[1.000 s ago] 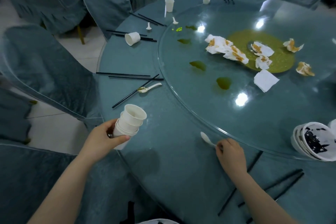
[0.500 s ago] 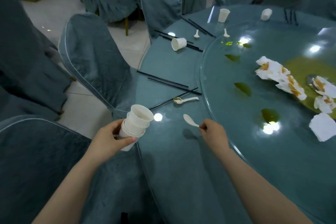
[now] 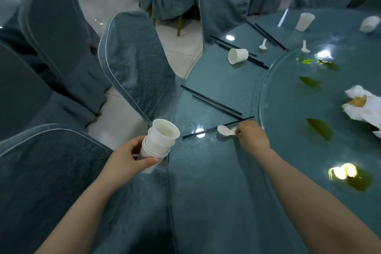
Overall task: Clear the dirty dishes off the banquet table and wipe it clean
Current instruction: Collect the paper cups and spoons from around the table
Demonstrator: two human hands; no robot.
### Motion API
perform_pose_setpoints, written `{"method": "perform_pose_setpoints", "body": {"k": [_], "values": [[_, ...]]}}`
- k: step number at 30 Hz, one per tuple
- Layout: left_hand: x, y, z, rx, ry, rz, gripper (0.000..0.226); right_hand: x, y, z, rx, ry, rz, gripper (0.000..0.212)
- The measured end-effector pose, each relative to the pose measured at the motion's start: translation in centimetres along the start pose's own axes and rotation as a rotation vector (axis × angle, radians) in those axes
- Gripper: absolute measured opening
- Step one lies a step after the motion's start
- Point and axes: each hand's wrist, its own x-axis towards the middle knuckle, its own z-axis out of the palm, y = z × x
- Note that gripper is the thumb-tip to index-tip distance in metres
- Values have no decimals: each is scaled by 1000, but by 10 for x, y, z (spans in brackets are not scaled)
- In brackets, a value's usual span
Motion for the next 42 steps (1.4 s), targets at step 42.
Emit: {"method": "perform_pose_setpoints", "body": {"k": [42], "values": [[-98, -28, -25, -123, 155, -1, 53, -96, -37, 22, -38, -63, -101, 26]]}}
